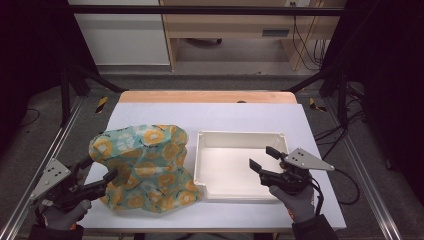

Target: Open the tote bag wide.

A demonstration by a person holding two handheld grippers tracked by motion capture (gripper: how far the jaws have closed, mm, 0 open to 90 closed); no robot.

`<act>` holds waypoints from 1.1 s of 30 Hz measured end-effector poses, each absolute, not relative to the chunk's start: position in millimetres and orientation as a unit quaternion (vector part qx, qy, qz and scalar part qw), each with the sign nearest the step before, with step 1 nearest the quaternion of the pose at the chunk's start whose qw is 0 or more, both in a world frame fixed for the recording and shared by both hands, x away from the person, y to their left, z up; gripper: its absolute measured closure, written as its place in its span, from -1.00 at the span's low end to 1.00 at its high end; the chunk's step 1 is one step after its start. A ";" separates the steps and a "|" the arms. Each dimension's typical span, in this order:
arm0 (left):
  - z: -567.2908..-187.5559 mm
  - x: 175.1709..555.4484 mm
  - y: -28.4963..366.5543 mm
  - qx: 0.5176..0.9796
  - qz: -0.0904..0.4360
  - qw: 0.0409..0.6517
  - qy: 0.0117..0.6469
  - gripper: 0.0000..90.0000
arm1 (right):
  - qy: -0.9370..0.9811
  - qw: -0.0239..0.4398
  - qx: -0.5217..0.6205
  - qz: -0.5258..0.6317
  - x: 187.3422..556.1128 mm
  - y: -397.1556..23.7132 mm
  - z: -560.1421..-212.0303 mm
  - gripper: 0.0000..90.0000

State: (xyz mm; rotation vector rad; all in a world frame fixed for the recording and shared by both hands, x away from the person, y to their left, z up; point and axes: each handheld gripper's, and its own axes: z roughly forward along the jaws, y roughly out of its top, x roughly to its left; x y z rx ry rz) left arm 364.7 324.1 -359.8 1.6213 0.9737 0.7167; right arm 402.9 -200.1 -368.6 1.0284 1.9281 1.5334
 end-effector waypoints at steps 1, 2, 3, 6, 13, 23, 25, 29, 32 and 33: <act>-359.8 364.7 324.1 0.679 0.300 0.531 0.408 -0.62 | 0.702 0.234 0.375 0.558 402.9 -200.1 -368.6 -0.34; -359.3 364.9 323.2 0.679 0.300 0.530 0.409 -0.62 | 0.701 0.231 0.374 0.562 403.3 -197.4 -367.4 -0.33; -359.0 365.1 322.9 0.679 0.299 0.530 0.410 -0.61 | 0.701 0.228 0.372 0.564 404.2 -194.3 -365.9 -0.33; -358.3 366.2 322.7 0.678 0.297 0.529 0.416 -0.56 | 0.705 0.224 0.365 0.565 406.4 -185.7 -364.7 -0.31; -357.5 366.6 324.1 0.670 0.294 0.534 0.423 -0.43 | 0.709 0.217 0.360 0.567 408.7 -176.3 -364.5 -0.29; -356.9 365.2 321.4 0.675 0.289 0.532 0.422 -0.22 | 0.716 0.192 0.336 0.582 415.8 -144.2 -353.0 -0.25; -356.9 365.1 321.7 0.675 0.288 0.532 0.423 -0.20 | 0.716 0.187 0.333 0.585 416.4 -139.6 -351.2 -0.25; -356.5 364.3 321.9 0.675 0.292 0.529 0.424 -0.11 | 0.720 0.176 0.317 0.592 418.9 -120.7 -344.8 -0.24; -356.2 364.0 321.3 0.675 0.294 0.526 0.425 -0.04 | 0.723 0.167 0.308 0.595 420.4 -106.8 -341.4 -0.22; -356.3 363.9 320.9 0.675 0.296 0.525 0.426 -0.04 | 0.724 0.164 0.305 0.596 421.0 -102.0 -340.6 -0.22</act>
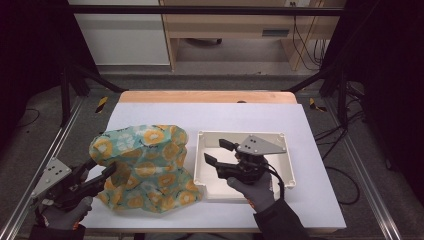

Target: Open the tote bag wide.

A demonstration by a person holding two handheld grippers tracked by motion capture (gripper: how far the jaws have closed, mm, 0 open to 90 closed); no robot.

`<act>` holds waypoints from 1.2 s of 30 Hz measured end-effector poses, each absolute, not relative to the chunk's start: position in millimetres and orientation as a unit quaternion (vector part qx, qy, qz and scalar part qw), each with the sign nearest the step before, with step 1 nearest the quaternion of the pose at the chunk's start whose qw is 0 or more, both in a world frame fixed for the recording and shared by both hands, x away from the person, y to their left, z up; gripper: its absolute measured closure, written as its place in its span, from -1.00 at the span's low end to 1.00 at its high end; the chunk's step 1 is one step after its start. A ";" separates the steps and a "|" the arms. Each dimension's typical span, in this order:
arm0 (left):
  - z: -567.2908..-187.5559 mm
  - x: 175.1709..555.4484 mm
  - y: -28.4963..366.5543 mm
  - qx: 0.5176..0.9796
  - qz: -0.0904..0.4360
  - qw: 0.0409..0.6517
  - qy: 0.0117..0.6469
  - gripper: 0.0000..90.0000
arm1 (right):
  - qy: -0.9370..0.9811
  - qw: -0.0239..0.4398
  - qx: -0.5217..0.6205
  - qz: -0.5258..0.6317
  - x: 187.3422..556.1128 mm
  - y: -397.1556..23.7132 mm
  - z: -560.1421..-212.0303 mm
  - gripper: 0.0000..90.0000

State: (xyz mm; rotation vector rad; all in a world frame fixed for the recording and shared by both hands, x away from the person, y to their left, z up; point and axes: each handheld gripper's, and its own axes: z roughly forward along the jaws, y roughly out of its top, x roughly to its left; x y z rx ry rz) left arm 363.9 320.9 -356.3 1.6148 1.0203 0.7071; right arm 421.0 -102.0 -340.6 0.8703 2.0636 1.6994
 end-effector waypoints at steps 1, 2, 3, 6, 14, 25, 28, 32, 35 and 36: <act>-356.4 363.9 320.5 0.675 0.296 0.524 0.427 -0.01 | 0.726 0.162 0.300 0.597 421.5 -96.3 -339.6 -0.21; -356.5 363.9 320.2 0.676 0.295 0.524 0.427 0.00 | 0.727 0.162 0.299 0.597 421.8 -92.8 -339.2 -0.20; -356.7 363.9 319.3 0.677 0.298 0.521 0.426 0.04 | 0.728 0.157 0.294 0.599 422.4 -83.4 -338.3 -0.19; -356.8 364.1 318.6 0.677 0.295 0.521 0.427 0.08 | 0.730 0.148 0.289 0.602 423.4 -74.9 -337.6 -0.17; -357.6 365.6 315.4 0.680 0.289 0.515 0.434 0.32 | 0.737 0.128 0.272 0.606 426.0 -44.9 -336.9 -0.06; -357.6 366.3 317.4 0.676 0.290 0.509 0.448 0.65 | 0.741 0.126 0.266 0.603 429.0 -27.7 -339.3 0.40; -357.6 365.8 317.5 0.675 0.291 0.508 0.448 0.71 | 0.742 0.125 0.265 0.603 428.2 -28.4 -337.7 0.58; -357.4 364.2 318.5 0.675 0.289 0.509 0.449 0.76 | 0.743 0.119 0.261 0.605 428.2 -27.6 -336.4 0.68; -357.2 363.7 319.9 0.673 0.286 0.512 0.450 0.79 | 0.744 0.115 0.258 0.605 428.2 -25.1 -335.6 0.68; -357.1 363.6 320.2 0.673 0.285 0.512 0.451 0.80 | 0.744 0.116 0.258 0.605 428.3 -24.1 -335.4 0.68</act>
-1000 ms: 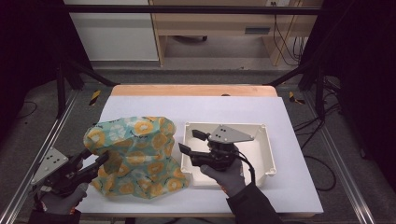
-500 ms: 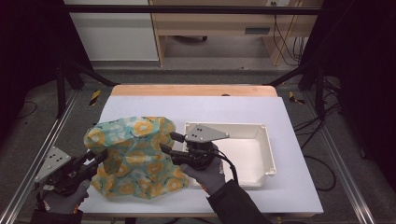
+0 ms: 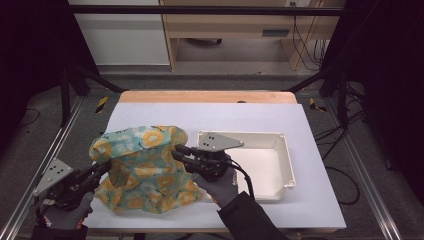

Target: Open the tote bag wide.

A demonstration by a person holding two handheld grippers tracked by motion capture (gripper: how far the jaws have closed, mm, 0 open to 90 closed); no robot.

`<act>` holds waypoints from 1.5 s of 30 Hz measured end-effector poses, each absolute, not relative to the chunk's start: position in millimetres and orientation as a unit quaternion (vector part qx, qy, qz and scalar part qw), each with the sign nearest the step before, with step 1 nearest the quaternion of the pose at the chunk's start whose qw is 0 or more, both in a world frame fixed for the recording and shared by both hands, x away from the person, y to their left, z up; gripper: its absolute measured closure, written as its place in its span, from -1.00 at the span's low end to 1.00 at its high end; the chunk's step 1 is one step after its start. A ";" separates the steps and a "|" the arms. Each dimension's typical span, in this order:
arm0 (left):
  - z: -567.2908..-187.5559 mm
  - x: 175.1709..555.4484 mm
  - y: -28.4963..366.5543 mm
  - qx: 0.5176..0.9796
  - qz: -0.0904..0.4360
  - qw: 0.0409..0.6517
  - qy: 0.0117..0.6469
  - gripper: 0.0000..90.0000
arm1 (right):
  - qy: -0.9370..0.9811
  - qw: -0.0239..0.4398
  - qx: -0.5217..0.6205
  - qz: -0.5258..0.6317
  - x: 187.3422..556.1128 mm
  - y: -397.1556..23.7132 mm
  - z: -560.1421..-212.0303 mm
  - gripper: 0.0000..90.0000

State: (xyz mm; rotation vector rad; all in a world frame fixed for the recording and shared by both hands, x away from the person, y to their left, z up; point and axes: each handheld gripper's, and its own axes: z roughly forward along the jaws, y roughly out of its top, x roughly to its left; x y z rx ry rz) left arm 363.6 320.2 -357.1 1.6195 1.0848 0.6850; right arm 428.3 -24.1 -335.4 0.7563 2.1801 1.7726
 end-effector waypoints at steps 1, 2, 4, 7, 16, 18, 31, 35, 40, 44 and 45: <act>-357.1 363.5 320.3 0.673 0.284 0.512 0.451 0.82 | 0.746 0.116 0.255 0.604 428.7 -21.4 -335.5 0.71; -357.1 363.5 320.4 0.673 0.284 0.512 0.451 0.82 | 0.746 0.116 0.255 0.604 428.7 -21.4 -335.5 0.71; -356.9 363.4 321.5 0.674 0.283 0.512 0.452 0.84 | 0.751 0.119 0.254 0.598 428.3 -18.5 -335.7 0.85; -356.8 363.4 322.7 0.673 0.281 0.512 0.453 0.86 | 0.752 0.124 0.256 0.594 427.9 -17.9 -335.9 0.99; -356.4 362.1 326.8 0.670 0.279 0.515 0.455 0.90 | 0.743 0.122 0.250 0.609 424.4 -25.6 -330.6 0.93; -356.7 362.2 326.7 0.670 0.279 0.515 0.456 0.90 | 0.738 0.132 0.250 0.612 426.2 -25.0 -329.9 0.45; -357.3 363.2 327.6 0.670 0.277 0.516 0.457 0.91 | 0.751 0.138 0.255 0.593 431.3 -9.2 -337.4 0.75; -356.9 362.3 327.7 0.669 0.277 0.518 0.456 0.91 | 0.749 0.142 0.260 0.592 428.6 -17.0 -334.0 1.00; -357.1 361.0 327.6 0.670 0.278 0.517 0.456 0.91 | 0.747 0.143 0.255 0.597 422.6 -22.4 -329.7 1.00; -358.4 358.2 328.8 0.672 0.278 0.513 0.456 0.91 | 0.751 0.142 0.245 0.597 415.6 -22.0 -329.9 1.00; -359.5 356.9 330.1 0.672 0.276 0.513 0.457 0.92 | 0.752 0.141 0.243 0.596 414.0 -21.7 -330.5 1.00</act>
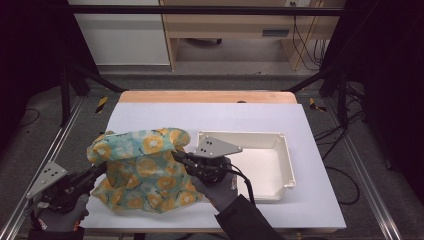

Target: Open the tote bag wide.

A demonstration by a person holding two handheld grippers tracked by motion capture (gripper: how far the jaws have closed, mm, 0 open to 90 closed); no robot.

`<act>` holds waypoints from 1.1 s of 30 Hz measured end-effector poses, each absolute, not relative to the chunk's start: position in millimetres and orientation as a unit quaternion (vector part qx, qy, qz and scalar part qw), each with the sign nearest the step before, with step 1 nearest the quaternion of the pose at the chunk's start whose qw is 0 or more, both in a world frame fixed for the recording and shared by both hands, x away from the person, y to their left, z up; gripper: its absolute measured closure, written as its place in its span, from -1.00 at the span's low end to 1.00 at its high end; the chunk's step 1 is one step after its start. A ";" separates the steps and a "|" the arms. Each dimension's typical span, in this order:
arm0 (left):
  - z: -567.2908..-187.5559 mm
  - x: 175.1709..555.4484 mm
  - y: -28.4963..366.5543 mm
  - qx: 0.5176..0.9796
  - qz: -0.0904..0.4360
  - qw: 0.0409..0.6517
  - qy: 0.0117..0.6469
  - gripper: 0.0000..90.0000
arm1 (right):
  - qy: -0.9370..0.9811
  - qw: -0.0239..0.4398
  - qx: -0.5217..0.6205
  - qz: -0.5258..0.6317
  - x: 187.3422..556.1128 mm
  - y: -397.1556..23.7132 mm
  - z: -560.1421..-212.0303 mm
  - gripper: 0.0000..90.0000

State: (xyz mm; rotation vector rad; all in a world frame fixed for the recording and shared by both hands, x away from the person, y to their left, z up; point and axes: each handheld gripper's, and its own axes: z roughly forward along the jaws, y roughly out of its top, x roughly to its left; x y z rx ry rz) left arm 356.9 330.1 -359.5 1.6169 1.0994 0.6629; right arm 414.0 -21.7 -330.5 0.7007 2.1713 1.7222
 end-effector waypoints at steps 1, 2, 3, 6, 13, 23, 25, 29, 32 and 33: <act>-360.2 356.3 330.6 0.673 0.274 0.513 0.458 0.94 | 0.757 0.134 0.239 0.593 410.3 -21.0 -333.9 1.00; -361.9 354.9 331.3 0.674 0.274 0.510 0.458 0.94 | 0.758 0.132 0.238 0.593 409.4 -20.8 -335.4 1.00; -361.9 354.9 331.3 0.674 0.274 0.510 0.458 0.95 | 0.758 0.132 0.238 0.593 409.4 -20.8 -335.4 1.00; -364.4 354.3 330.5 0.678 0.274 0.505 0.459 0.95 | 0.764 0.124 0.240 0.586 408.0 -20.3 -342.8 1.00; -372.2 357.9 324.5 0.691 0.272 0.488 0.459 0.96 | 0.765 0.108 0.258 0.580 410.6 -24.3 -359.2 1.00; -377.8 362.0 325.2 0.695 0.266 0.480 0.465 0.97 | 0.775 0.106 0.265 0.563 412.5 -20.5 -367.0 0.83; -377.2 361.9 325.6 0.694 0.266 0.483 0.463 0.97 | 0.773 0.107 0.267 0.565 412.9 -21.0 -366.9 0.77; -376.8 361.9 325.7 0.694 0.266 0.482 0.464 0.97 | 0.755 0.111 0.263 0.590 413.6 -24.2 -361.2 0.42; -376.6 362.1 325.5 0.694 0.266 0.482 0.464 0.97 | 0.744 0.116 0.258 0.605 413.8 -24.9 -354.4 0.27; -376.3 362.0 325.6 0.694 0.267 0.482 0.463 0.97 | 0.743 0.114 0.255 0.608 414.3 -24.8 -351.7 0.27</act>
